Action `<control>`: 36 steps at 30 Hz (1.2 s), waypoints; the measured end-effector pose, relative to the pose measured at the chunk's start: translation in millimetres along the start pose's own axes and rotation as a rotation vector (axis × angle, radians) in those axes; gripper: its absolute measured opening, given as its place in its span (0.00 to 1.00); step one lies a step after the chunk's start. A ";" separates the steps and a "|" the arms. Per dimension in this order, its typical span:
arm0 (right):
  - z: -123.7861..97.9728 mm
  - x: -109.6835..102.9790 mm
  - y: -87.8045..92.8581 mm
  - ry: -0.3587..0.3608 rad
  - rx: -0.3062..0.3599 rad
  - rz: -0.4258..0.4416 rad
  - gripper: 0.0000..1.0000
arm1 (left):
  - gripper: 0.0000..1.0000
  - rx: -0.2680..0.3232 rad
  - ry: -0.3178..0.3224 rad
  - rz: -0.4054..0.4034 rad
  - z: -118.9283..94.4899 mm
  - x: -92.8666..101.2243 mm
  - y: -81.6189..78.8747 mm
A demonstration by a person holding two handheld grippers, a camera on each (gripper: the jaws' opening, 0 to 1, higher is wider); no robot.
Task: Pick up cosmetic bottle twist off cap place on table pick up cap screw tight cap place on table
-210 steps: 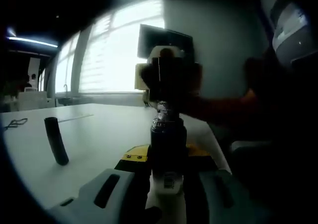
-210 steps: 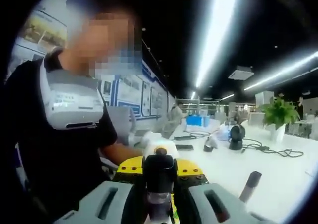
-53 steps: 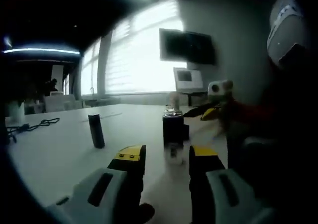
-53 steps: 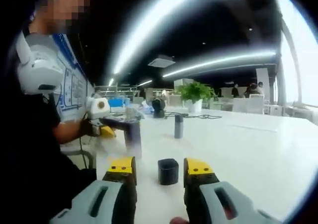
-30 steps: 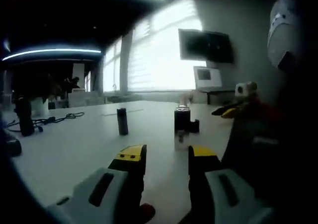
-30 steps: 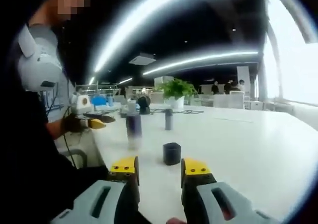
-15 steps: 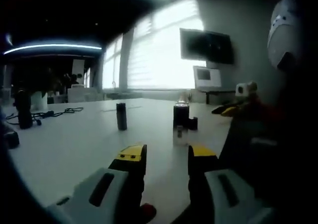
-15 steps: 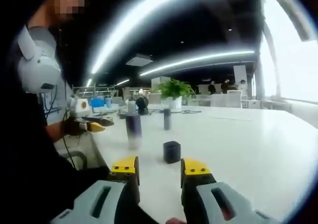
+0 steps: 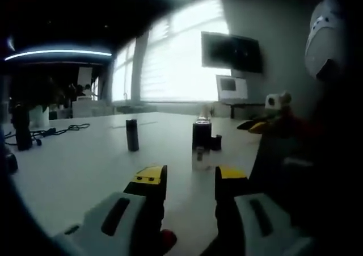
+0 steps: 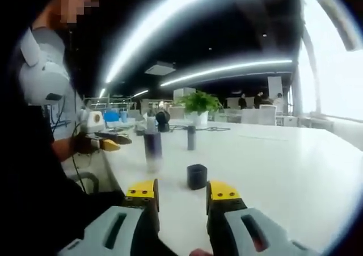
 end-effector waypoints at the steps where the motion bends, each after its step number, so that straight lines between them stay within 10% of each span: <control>1: -0.3 0.4 -0.8 -0.001 0.002 -0.002 0.27 | 0.25 0.002 0.005 0.003 0.6 0.3 -0.4; 36: 59.0 9.0 -25.0 -0.119 0.059 -0.048 0.28 | 0.35 -0.021 0.313 -0.005 100.3 -16.3 -9.8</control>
Point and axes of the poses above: the point that each gripper's makers call its tool centre point, and the gripper's own axes: z roughly forward along the fingers, x roughly to its right, y roughly out of its underside, the point moved 5 cm from there along -z, roughly backward along the fingers, and after that the axes turned 15 degrees about y, right-handed, at the moved point
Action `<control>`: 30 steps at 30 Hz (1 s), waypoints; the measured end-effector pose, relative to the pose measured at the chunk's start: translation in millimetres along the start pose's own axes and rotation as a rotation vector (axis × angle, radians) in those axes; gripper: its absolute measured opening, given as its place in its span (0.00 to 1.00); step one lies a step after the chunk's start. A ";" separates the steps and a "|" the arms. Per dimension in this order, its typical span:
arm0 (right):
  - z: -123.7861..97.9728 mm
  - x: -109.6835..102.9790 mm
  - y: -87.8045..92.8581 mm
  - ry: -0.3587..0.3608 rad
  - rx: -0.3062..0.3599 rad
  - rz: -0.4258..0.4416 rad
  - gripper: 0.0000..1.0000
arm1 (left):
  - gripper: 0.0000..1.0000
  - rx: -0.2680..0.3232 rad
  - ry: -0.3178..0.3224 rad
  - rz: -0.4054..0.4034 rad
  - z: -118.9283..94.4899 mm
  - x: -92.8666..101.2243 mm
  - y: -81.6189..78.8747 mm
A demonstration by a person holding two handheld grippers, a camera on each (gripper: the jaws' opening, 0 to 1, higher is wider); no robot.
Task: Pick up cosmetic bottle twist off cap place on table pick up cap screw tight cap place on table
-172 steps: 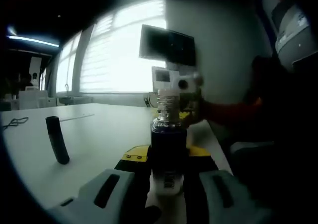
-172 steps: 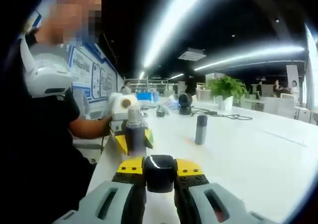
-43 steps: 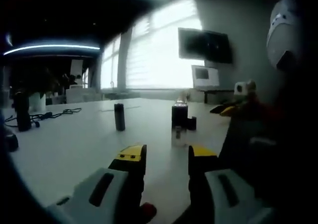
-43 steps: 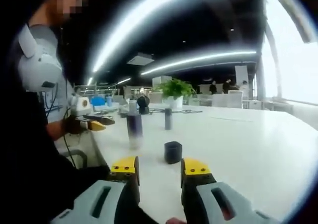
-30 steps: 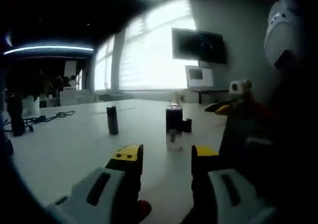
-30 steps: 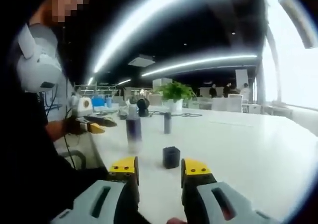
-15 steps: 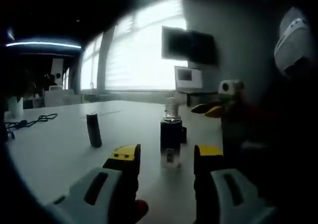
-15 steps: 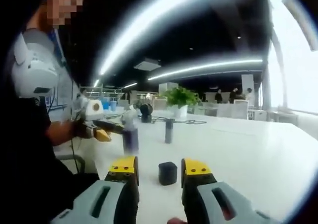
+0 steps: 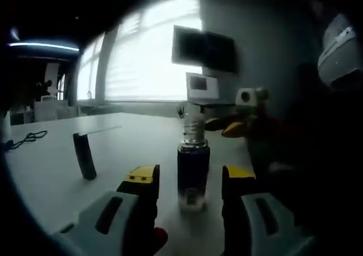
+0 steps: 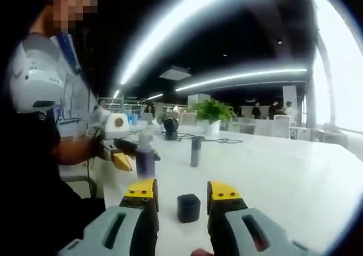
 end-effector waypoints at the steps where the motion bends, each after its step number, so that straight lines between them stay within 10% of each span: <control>1: 1.5 0.5 1.2 -0.003 0.000 0.006 0.28 | 0.35 0.003 0.003 0.002 2.2 0.0 -0.3; 30: 10.2 5.2 13.3 -0.007 -0.017 0.039 0.28 | 0.14 0.019 0.091 0.033 18.0 -7.5 4.0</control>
Point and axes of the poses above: the point that each gripper's makers call its tool centre point, and the gripper's own axes: z roughly forward along the fingers, x roughly to its right, y roughly out of its underside, the point moved 5 cm from there along -z, roughly backward along the fingers, and after that the axes turned 15 degrees about y, right-handed, at the moved point
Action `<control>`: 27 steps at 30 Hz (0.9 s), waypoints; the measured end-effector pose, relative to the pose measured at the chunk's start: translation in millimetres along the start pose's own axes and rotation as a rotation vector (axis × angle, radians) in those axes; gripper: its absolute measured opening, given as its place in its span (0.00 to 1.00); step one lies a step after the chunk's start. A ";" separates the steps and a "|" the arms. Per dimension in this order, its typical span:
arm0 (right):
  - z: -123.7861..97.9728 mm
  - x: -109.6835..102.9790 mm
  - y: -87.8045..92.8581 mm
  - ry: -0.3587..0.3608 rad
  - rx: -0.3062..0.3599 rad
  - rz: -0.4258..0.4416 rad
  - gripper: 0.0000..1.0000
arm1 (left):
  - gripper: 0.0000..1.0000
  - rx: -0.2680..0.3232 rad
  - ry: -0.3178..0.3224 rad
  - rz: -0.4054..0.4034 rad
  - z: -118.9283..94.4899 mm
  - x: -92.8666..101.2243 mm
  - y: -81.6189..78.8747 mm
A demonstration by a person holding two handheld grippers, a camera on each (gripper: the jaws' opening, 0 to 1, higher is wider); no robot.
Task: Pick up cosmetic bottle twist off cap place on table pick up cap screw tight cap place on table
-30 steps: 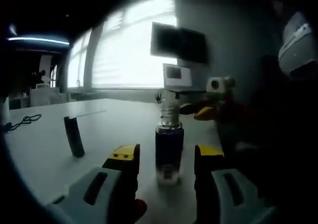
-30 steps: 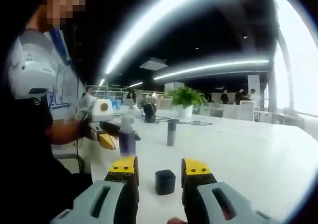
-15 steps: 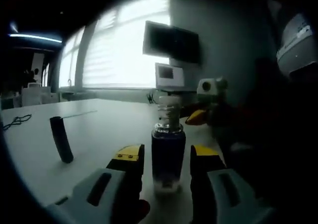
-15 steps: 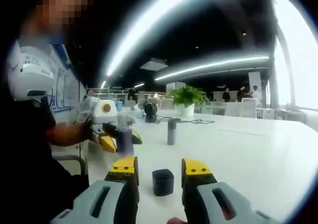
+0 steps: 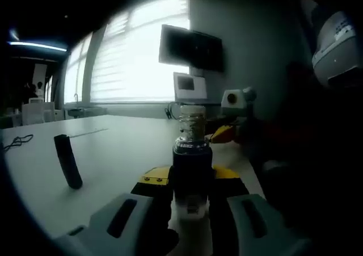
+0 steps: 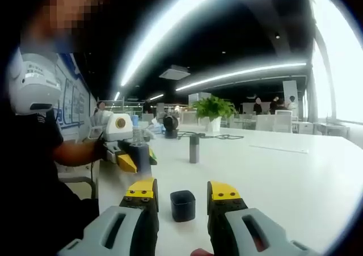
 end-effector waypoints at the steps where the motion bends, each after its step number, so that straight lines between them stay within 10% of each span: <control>1: 0.2 0.0 0.2 -0.001 -0.001 -0.002 0.28 | 0.14 0.003 0.003 0.002 0.1 -1.1 0.1; 27: 18.3 -12.0 13.4 -0.055 -0.081 -0.065 0.29 | 0.14 0.043 0.048 -0.003 1.1 -7.2 -1.6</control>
Point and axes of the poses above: the point that each gripper's makers call its tool centre point, and the gripper's own axes: z roughly forward along the fingers, x roughly to its right, y roughly out of its underside, the point moved 5 cm from there along -z, roughly backward along the fingers, and after that the axes turned 15 degrees about y, right-handed, at the moved point
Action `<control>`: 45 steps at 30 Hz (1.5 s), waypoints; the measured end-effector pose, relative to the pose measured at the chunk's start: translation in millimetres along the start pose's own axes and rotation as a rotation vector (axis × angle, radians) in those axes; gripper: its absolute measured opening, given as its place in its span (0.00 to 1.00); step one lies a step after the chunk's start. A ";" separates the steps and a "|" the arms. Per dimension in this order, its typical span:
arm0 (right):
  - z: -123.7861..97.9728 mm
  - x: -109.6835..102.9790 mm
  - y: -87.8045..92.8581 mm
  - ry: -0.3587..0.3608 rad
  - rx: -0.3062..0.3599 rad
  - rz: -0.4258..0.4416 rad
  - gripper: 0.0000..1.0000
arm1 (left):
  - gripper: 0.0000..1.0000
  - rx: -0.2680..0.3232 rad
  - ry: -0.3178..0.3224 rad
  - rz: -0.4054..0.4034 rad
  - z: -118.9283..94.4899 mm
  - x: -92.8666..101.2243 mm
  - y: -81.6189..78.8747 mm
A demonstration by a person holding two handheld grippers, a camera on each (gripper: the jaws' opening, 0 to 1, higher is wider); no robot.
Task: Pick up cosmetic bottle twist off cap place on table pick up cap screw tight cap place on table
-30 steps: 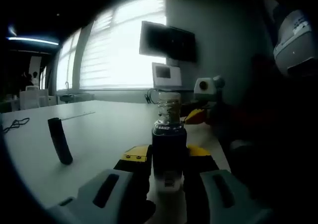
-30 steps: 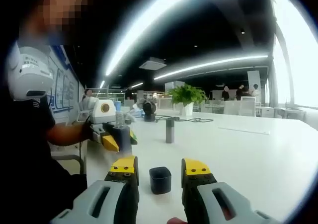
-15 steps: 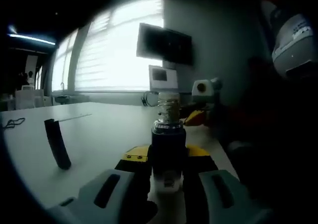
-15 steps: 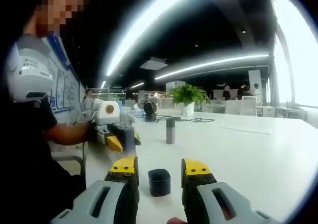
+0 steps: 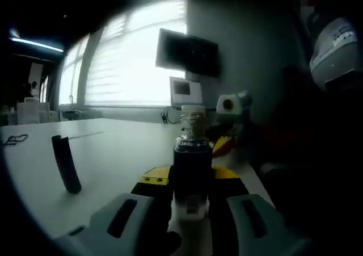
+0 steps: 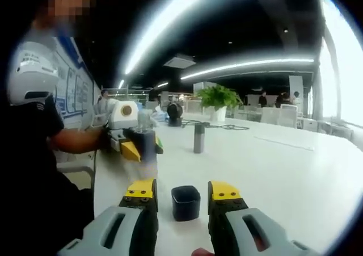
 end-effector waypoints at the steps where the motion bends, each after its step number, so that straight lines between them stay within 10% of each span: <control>1: 1.9 0.7 1.6 0.002 -0.004 -0.013 0.29 | 0.14 0.000 0.000 0.001 0.1 0.1 0.0; 45: 9.1 -5.5 14.1 -0.074 -0.020 -0.117 0.15 | 0.14 -0.009 0.011 0.001 2.8 5.5 1.5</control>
Point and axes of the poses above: the point that each gripper's makers call its tool centre point, and the gripper's own axes: z roughly forward along the fingers, x roughly to its right, y roughly out of its underside, the point moved 5 cm from there along -z, roughly backward along the fingers, and after that the axes turned 15 degrees about y, right-handed, at the moved point
